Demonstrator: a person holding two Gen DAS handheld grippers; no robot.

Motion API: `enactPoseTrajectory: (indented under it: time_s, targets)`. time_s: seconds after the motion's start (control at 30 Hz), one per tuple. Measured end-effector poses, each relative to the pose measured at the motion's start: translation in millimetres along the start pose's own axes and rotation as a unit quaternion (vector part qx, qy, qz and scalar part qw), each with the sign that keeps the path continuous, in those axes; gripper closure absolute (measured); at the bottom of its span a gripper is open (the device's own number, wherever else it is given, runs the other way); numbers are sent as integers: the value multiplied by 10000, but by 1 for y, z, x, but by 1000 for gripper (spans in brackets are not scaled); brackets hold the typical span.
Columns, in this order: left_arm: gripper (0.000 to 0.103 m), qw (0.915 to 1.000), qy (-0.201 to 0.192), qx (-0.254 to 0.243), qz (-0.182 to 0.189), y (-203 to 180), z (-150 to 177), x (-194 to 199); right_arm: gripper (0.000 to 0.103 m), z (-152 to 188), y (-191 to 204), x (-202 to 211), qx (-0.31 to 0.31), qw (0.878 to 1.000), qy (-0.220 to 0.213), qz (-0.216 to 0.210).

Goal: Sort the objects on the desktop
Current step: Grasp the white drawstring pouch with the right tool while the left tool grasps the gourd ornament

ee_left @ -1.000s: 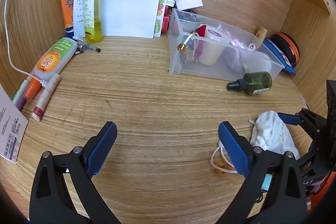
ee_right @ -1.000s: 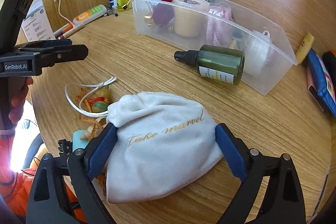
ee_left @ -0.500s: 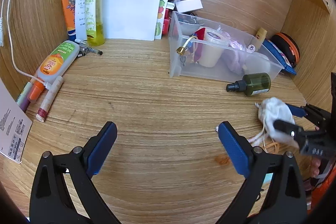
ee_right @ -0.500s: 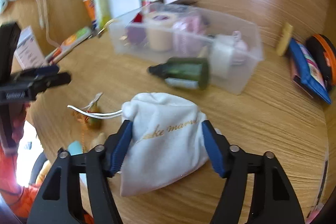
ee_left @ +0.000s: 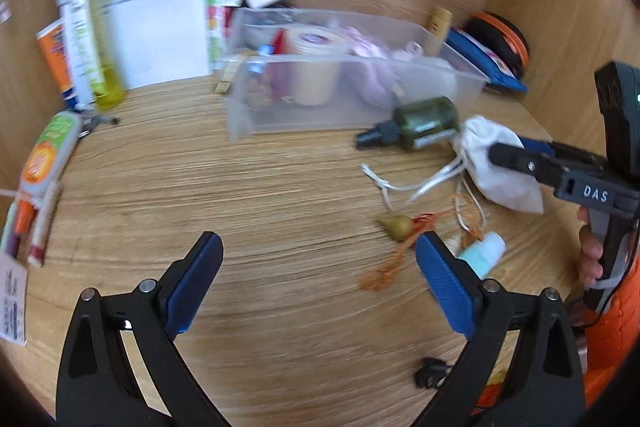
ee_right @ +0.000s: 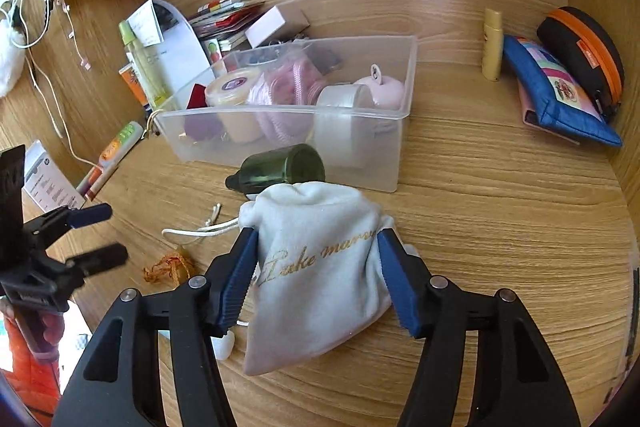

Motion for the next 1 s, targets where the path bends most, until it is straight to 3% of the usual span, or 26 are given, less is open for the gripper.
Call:
enactPoseTrajectory:
  time_s: [0.13, 0.37, 0.43, 0.5, 0.63, 0.67, 1.0]
  targets:
    - [5, 9991, 263, -237, 229, -16, 0, -17, 46, -1, -9, 2, -146, 9999, -15, -62]
    - [6, 9984, 316, -457, 51, -24, -10, -32, 46, 1, -15, 6, -102, 9999, -78, -22]
    - [15, 9981, 324, -530, 5, -28, -12, -34, 46, 1, -15, 6, -101, 9999, -88, -28]
    - [37, 9973, 404, -605, -8, -32, -11, -38, 46, 1, -16, 6, -127, 9999, -99, -45]
    - [51, 9969, 334, -707, -93, -35, -11, -40, 46, -1, -17, 6, -193, 9997, -120, -100]
    - [59, 9971, 304, -692, -115, -34, -12, -40, 46, -1, -18, 7, -216, 9996, -140, -122]
    - [61, 9993, -67, -339, -127, -16, -25, -27, 46, -18, -9, 31, -185, 9982, -493, -282]
Point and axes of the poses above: each gripper's, at about its wrist camera, not at the fingertips, and x roughly against the way its jaws point, y to its left, z to its underside, the point moved 8 cm from there along -x, roughly the way its jaws point, and after that the axes turned 7 degrees about -x, right-handed, at the moved point
